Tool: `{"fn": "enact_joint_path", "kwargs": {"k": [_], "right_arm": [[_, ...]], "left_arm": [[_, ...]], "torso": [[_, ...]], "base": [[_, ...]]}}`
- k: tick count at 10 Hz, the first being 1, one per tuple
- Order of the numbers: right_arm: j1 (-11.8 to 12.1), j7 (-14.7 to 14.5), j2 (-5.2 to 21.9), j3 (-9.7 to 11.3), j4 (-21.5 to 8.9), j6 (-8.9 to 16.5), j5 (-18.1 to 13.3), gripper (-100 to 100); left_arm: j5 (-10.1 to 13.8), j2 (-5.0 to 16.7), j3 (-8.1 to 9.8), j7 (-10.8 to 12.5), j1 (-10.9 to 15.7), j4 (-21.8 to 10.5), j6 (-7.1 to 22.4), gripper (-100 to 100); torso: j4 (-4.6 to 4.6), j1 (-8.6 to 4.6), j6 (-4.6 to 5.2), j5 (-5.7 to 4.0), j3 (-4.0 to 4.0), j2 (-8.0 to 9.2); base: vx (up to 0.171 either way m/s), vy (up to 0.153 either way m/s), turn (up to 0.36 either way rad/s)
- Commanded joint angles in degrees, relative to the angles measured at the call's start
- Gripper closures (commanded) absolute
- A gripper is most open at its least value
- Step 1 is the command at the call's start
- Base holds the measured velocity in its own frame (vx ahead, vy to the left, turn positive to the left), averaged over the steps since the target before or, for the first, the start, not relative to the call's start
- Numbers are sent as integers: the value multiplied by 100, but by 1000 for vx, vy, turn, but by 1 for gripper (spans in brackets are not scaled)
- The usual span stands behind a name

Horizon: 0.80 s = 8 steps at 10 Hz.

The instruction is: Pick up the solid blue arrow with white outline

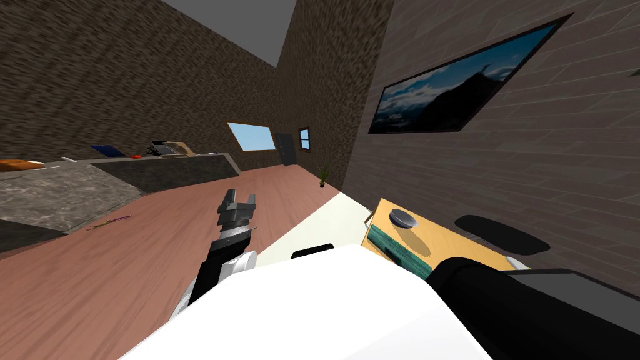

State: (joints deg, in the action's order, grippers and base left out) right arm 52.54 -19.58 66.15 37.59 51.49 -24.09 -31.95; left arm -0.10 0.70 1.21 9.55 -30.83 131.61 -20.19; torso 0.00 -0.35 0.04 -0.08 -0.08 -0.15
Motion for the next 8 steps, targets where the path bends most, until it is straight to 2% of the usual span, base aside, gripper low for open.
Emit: {"fn": "enact_joint_path", "kwargs": {"k": [1,2,4,6,8], "right_arm": [[-54,-118,-59,-31,-239,-119,-11,-100],[-184,-229,53,17,-398,-108,-90,-100],[-475,-433,149,111,-616,-109,-230,-100],[-789,-603,67,202,-688,-143,-341,-100],[-1054,-725,-94,276,-667,-191,-416,-100]], "left_arm": [[0,0,0,0,0,0,0,0],[0,0,0,0,0,0,0,0],[0,0,0,0,1,0,0,0],[0,1,0,0,0,0,0,0],[0,0,0,0,0,0,0,0]], "torso": [[0,0,0,0,0,0],[2,17,3,3,5,9],[0,-7,-7,0,-1,-2],[-1,-25,-4,-6,-3,-6],[2,3,0,-2,5,8]], "base": [[15,-45,-23],[15,-58,72],[53,-135,184],[34,-146,123],[2,-65,59]]}}
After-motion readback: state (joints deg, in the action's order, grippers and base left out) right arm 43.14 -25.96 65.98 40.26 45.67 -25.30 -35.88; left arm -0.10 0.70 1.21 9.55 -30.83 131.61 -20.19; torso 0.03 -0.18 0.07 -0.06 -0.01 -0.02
